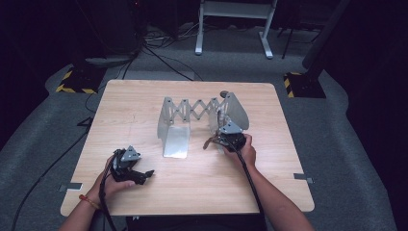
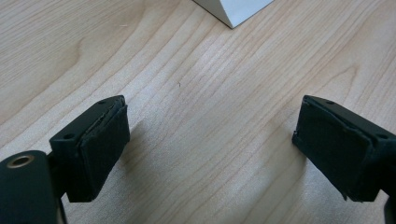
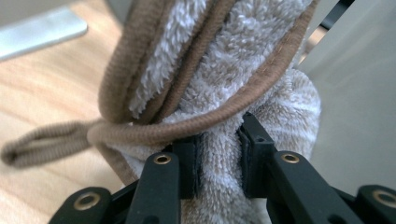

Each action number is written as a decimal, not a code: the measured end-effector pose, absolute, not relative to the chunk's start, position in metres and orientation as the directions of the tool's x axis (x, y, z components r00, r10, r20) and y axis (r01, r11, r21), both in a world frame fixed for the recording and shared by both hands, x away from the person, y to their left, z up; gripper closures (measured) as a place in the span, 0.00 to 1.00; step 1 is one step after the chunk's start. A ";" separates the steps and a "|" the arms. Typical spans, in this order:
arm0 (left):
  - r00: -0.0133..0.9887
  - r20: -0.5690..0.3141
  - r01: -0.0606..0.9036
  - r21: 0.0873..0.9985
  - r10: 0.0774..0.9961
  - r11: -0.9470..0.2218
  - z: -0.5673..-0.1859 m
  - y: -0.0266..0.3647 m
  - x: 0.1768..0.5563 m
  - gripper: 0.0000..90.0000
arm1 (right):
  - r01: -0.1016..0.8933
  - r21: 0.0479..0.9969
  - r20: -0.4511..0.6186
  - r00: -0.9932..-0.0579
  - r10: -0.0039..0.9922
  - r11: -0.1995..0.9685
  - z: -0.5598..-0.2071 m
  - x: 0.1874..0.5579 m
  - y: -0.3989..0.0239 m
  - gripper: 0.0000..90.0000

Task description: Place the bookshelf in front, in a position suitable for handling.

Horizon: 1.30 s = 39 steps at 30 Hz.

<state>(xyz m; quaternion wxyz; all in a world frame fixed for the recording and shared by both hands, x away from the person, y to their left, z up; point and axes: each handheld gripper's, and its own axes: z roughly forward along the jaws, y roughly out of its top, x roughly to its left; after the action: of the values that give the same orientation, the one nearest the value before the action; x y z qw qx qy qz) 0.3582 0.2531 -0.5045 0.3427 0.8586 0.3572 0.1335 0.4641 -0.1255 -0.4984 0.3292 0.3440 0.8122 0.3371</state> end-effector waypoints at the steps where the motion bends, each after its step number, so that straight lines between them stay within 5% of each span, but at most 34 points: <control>1: 0.709 -0.018 0.524 0.683 0.705 -0.509 -0.505 0.253 0.358 0.12 | 0.348 0.767 -0.296 -0.552 0.779 0.538 -0.500 0.465 -0.126 0.80; 14: 0.709 -0.015 0.522 0.684 0.705 -0.510 -0.504 0.253 0.358 0.12 | 0.406 0.697 -0.242 -0.644 0.726 0.592 -0.481 0.438 -0.143 0.80; 21: 0.709 -0.017 0.523 0.684 0.705 -0.509 -0.504 0.253 0.358 0.12 | 0.297 0.784 -0.329 -0.545 0.771 0.545 -0.459 0.438 -0.132 0.80; 28: 0.710 -0.016 0.521 0.684 0.704 -0.511 -0.504 0.253 0.358 0.12 | 0.293 0.765 -0.378 -0.516 0.769 0.573 -0.479 0.447 -0.121 0.80; 39: 0.709 -0.016 0.521 0.685 0.705 -0.509 -0.505 0.253 0.358 0.12 | 0.385 0.726 -0.293 -0.576 0.763 0.569 -0.496 0.446 -0.127 0.81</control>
<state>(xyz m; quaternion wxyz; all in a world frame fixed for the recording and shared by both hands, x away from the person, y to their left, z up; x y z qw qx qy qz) 0.3580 0.2528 -0.5046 0.3434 0.8584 0.3569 0.1337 0.4459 -0.1267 -0.4956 0.3047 0.3453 0.8317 0.3101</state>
